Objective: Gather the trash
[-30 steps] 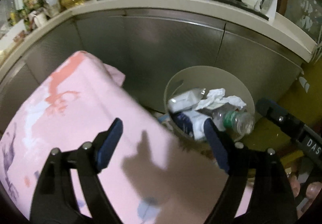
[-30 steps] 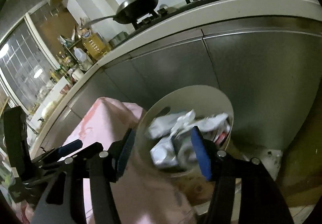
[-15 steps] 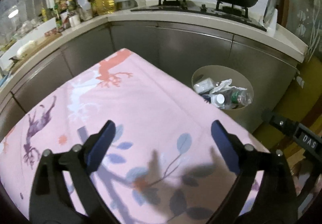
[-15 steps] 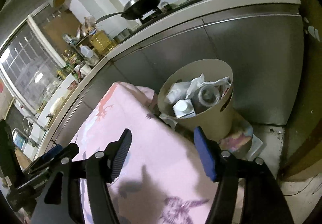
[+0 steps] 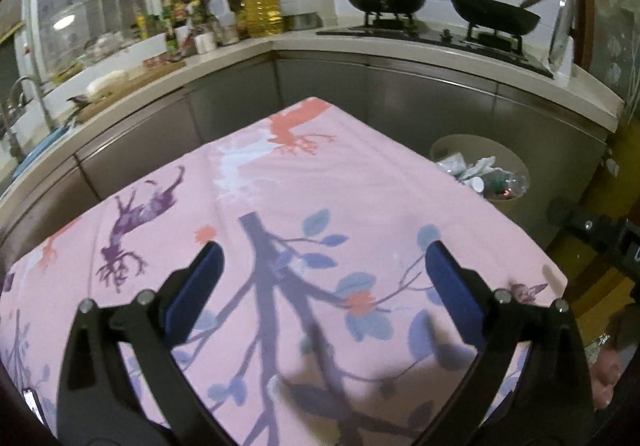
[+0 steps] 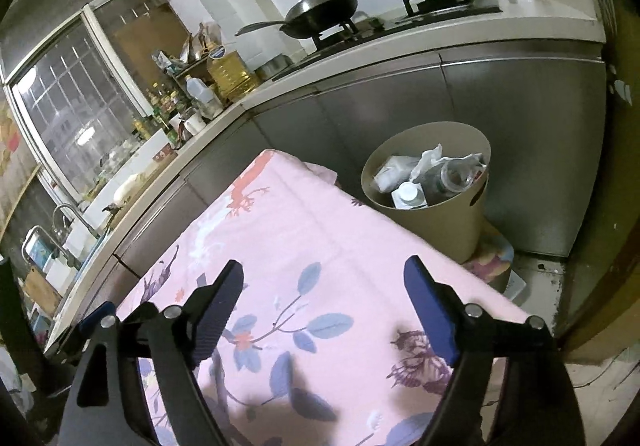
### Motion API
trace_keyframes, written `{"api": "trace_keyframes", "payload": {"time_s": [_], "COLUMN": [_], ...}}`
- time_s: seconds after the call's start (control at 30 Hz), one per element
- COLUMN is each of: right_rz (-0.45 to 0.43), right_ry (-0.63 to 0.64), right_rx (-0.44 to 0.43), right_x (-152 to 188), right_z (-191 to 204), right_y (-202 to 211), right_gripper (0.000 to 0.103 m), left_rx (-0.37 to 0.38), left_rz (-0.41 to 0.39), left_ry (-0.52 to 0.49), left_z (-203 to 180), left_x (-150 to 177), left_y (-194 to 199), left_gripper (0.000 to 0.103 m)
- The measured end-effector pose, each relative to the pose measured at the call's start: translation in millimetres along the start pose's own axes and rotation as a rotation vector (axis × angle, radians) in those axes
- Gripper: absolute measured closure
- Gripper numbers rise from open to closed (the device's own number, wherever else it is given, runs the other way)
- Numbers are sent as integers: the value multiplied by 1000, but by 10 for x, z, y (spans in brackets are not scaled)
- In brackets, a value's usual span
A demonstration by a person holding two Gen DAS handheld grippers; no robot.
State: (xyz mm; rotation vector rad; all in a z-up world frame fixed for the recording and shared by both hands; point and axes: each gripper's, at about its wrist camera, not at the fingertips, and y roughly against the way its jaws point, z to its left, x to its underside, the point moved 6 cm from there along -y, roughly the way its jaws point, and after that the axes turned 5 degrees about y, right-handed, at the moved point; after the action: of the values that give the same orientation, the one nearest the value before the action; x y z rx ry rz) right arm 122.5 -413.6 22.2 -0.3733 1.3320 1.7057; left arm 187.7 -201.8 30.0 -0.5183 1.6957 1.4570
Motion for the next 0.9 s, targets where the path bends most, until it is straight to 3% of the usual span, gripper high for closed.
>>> {"api": "trace_keyframes", "payload": {"time_s": [0.5,0.9], "right_rz": [-13,-14], "right_ry": [19,36], "right_rx": [6,-20], "right_x": [106,138], "right_z": [377,504], "right_y": [89,129], "right_gripper": [19,19], "left_rx": [-78,-118], "left_rz": [-2,-19], "left_ry": [80,83], "left_z": [423,449], "left_x": [69,46], "left_y": [167,258], "left_gripper": [6,6]}}
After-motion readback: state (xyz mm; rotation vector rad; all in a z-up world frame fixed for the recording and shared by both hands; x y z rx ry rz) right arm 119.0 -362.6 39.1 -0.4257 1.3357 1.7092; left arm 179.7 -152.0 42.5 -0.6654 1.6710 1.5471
